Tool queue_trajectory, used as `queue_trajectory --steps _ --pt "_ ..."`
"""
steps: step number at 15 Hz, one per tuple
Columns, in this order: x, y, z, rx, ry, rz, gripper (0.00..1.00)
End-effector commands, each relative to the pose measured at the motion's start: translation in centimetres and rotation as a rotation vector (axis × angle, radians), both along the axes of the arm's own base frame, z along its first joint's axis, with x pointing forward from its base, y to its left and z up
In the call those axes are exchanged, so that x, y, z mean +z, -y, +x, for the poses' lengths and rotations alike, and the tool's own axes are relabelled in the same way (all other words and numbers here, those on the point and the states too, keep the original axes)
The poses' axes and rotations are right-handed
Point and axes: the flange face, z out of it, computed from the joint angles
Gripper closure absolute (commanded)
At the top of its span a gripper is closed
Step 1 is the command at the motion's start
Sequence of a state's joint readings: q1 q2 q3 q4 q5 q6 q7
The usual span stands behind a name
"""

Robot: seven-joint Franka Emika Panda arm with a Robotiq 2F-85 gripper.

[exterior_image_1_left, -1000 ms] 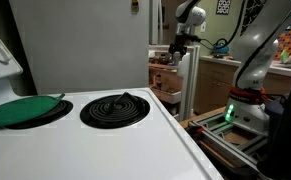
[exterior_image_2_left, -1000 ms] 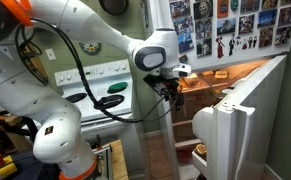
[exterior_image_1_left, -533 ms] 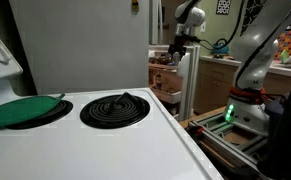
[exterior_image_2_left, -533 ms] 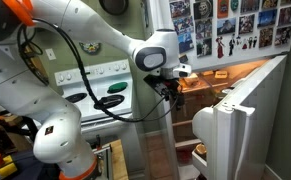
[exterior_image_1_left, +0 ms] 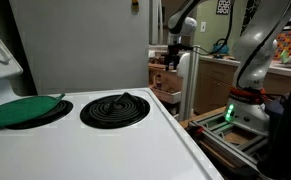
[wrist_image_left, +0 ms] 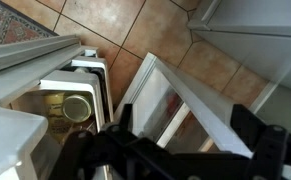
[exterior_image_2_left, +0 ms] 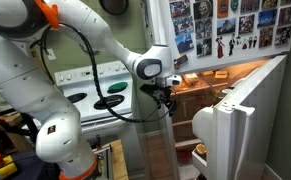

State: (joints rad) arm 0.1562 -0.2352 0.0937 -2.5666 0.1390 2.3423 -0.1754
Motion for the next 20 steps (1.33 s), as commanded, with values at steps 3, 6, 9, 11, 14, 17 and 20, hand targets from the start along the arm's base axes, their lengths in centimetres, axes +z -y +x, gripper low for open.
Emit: queue_trajectory --steps 3,6,9,11,14,17,20 --pt "-6.3 -3.2 -1.6 0.107 0.120 -0.130 0.00" --pt "-6.0 -3.4 -1.4 0.104 0.110 -0.118 0.00" --pt "-5.6 -3.4 -1.0 0.101 0.120 -0.114 0.00" --pt "-5.4 -3.4 -0.9 0.100 0.124 -0.113 0.00" --pt "-7.0 -3.4 -0.3 0.090 0.130 -0.133 0.00" --pt "-8.5 -3.3 0.5 0.071 0.175 -0.136 0.00" --pt "-10.3 -3.4 1.0 0.043 0.192 -0.135 0.00"
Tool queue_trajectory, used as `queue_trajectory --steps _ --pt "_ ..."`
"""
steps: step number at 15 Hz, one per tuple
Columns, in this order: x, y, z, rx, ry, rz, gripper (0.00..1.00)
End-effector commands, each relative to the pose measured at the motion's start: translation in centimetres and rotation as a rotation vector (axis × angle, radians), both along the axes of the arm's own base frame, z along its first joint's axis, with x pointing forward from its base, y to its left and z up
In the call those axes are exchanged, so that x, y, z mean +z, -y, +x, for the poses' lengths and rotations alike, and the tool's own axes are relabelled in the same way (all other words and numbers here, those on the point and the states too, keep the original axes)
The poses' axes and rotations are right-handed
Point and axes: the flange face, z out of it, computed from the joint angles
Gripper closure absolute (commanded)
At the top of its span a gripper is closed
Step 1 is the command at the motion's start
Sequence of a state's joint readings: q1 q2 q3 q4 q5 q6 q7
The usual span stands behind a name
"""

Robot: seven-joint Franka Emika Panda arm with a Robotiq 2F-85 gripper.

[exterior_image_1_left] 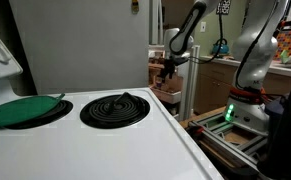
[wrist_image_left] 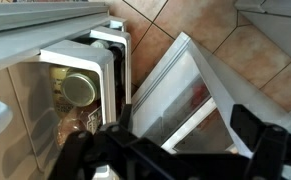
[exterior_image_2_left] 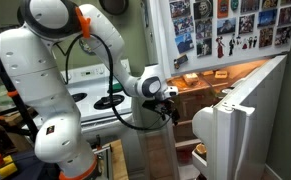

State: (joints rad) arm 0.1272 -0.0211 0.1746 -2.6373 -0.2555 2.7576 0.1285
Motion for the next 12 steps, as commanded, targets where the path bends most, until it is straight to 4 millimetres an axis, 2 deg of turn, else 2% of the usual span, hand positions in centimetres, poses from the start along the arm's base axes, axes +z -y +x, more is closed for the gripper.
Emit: queue_trajectory --steps 1,2,3,6,12 --pt "-2.6 -0.1 1.0 -0.040 0.011 -0.004 0.00" --pt "-3.1 0.0 1.0 -0.045 0.012 -0.010 0.00" --pt "-1.8 -0.1 0.5 -0.028 0.005 -0.007 0.00" --pt "-2.8 -0.1 0.8 -0.041 -0.002 -0.012 0.00" --pt "-2.7 -0.1 1.0 -0.042 0.002 -0.011 0.00"
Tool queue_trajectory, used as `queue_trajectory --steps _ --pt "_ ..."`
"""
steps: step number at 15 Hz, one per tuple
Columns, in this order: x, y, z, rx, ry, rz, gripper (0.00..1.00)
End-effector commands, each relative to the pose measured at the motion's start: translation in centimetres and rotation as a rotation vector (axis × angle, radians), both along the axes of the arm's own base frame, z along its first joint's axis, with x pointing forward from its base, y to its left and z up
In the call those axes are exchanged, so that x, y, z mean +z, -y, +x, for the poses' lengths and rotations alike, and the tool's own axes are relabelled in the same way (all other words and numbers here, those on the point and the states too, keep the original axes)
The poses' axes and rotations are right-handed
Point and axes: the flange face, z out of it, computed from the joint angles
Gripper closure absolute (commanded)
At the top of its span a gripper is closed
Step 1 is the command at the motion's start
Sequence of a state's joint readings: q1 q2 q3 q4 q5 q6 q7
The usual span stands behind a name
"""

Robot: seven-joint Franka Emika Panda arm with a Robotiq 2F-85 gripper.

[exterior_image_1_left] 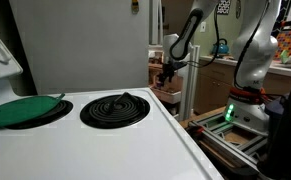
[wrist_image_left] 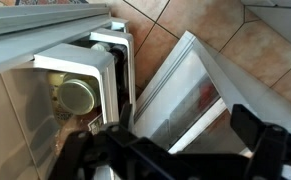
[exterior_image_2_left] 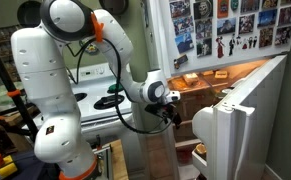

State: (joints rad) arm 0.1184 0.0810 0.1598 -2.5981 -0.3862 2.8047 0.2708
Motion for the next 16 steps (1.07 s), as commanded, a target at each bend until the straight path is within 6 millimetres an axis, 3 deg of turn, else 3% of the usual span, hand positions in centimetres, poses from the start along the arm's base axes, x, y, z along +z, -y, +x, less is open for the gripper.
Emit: queue_trajectory --steps 1,9,16 --pt "-0.4 -0.3 0.4 -0.014 -0.006 -0.008 0.00" --pt "-1.2 -2.3 1.3 -0.185 0.030 -0.040 0.00" --pt "-1.3 -3.0 1.1 -0.189 0.048 -0.016 0.00"
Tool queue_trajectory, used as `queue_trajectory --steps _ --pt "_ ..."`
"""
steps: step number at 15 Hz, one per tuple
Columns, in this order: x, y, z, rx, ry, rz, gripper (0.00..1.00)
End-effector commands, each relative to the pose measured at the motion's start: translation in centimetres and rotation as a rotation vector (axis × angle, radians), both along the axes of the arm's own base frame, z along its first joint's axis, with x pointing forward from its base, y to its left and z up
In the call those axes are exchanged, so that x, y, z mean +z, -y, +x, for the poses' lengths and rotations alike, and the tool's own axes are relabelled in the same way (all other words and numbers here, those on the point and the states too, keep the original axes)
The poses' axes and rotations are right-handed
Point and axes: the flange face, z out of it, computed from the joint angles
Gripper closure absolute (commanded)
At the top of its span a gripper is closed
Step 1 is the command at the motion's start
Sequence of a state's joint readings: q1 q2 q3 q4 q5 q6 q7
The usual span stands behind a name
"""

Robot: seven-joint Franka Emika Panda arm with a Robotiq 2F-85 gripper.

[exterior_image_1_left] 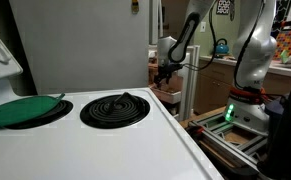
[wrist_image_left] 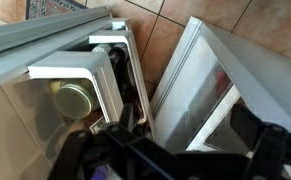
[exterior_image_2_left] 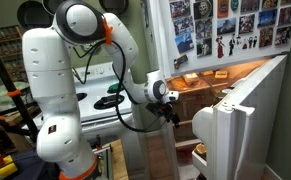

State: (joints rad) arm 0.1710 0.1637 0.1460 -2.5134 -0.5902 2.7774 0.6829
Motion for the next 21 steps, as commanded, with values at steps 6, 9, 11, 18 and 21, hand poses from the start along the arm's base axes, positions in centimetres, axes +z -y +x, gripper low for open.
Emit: queue_trajectory --steps 6,9,11,18,21 --pt "-1.1 -0.3 0.8 -0.051 -0.012 -0.021 0.00" --pt "-1.5 -0.5 1.2 -0.127 0.005 -0.021 0.00" --pt "-1.6 0.2 1.6 -0.197 0.039 -0.051 0.00" --pt "-5.1 1.5 2.0 -0.321 0.029 -0.131 0.00" --pt "-4.5 1.8 1.8 -0.305 0.028 -0.113 0.00"
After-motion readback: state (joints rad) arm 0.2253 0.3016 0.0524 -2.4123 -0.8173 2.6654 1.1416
